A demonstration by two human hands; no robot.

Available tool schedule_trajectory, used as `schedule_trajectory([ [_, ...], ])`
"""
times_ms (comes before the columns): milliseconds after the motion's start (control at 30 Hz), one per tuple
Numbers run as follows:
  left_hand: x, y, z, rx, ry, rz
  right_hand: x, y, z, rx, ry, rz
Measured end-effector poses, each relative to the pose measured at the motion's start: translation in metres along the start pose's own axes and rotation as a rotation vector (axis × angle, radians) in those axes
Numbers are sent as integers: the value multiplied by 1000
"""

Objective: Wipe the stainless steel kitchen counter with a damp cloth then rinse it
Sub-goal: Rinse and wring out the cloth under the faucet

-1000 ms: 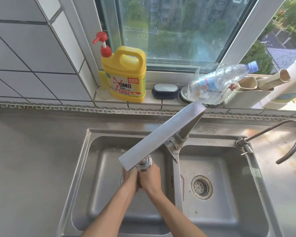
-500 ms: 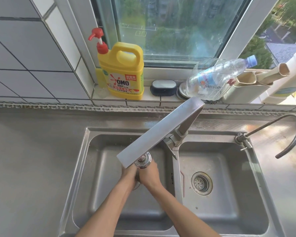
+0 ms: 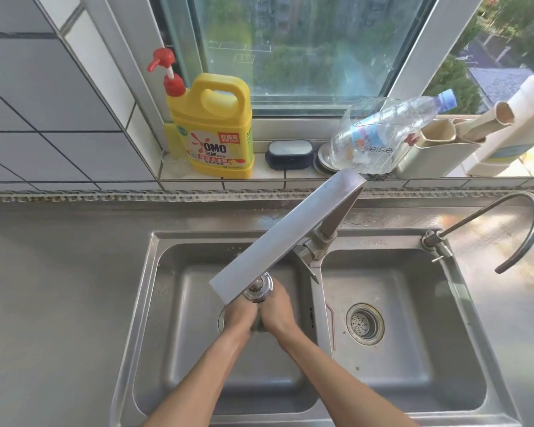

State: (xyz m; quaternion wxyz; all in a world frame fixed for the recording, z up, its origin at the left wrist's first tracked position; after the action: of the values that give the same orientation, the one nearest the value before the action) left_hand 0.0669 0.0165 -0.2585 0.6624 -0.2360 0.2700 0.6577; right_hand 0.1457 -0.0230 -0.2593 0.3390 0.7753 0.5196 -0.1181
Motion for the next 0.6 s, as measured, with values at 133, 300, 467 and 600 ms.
schedule_trajectory([
  [133,9,11,-1,-132,73,31,-10,-15,3,-69,52,-60],
  [300,-12,4,-14,258,17,-137,21,14,5,-7,-73,-21],
  [467,4,53,2,788,-36,-237,22,26,15,27,-65,-182],
  [600,1,53,1,541,-25,-594,15,27,6,-82,-1,-447],
])
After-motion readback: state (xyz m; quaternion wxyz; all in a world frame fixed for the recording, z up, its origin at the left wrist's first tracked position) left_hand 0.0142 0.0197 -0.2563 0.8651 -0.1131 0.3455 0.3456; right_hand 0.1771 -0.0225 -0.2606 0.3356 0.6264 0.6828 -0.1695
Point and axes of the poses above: each hand's wrist, its own x-axis towards the middle knuckle, its own y-axis out of the back of the hand, z = x × y, the point moved 3 cm from there along x, towards the middle knuckle, and after that the axes turned 7 degrees about -x, right-handed, at the moved point
